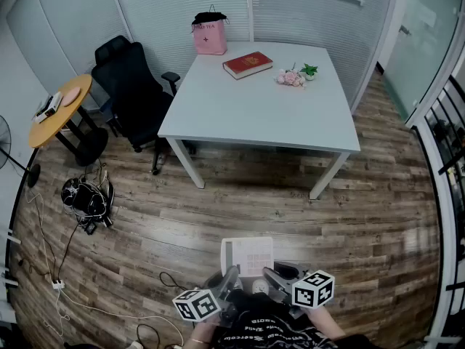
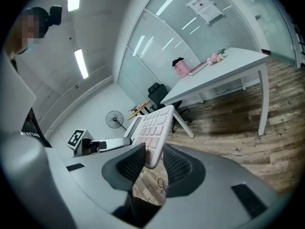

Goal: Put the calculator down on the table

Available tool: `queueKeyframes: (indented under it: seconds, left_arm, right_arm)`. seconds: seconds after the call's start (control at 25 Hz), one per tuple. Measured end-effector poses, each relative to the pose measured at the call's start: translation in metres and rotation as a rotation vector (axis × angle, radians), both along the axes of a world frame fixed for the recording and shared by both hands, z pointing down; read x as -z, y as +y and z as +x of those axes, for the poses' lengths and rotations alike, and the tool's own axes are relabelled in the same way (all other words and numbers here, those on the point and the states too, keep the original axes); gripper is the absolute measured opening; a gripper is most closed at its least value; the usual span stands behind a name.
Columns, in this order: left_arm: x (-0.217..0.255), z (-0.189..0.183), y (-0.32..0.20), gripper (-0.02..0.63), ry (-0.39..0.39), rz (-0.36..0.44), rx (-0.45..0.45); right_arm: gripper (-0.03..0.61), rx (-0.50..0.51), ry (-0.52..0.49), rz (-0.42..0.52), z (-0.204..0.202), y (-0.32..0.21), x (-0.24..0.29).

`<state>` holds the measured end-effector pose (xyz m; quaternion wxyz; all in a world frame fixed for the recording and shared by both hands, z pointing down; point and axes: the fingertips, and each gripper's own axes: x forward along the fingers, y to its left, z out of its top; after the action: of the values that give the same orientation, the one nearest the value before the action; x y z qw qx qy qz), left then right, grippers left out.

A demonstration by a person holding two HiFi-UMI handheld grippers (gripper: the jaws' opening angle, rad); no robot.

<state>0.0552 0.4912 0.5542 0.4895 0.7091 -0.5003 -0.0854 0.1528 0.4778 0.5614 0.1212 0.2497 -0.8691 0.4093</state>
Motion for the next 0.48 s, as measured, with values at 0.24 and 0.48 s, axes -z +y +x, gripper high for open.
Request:
queueKeyframes:
  seconds: [0.24, 0.48]
  left_arm:
    - [0.01, -0.004, 0.005, 0.087, -0.002, 0.016, 0.005]
    - [0.011, -0.01, 0.002, 0.087, 0.016, 0.014, -0.001]
  right_arm:
    - [0.124, 0.005, 0.003, 0.019, -0.005, 0.004, 0.01]
    - [0.126, -0.006, 0.005, 0.023, -0.013, 0.0, 0.013]
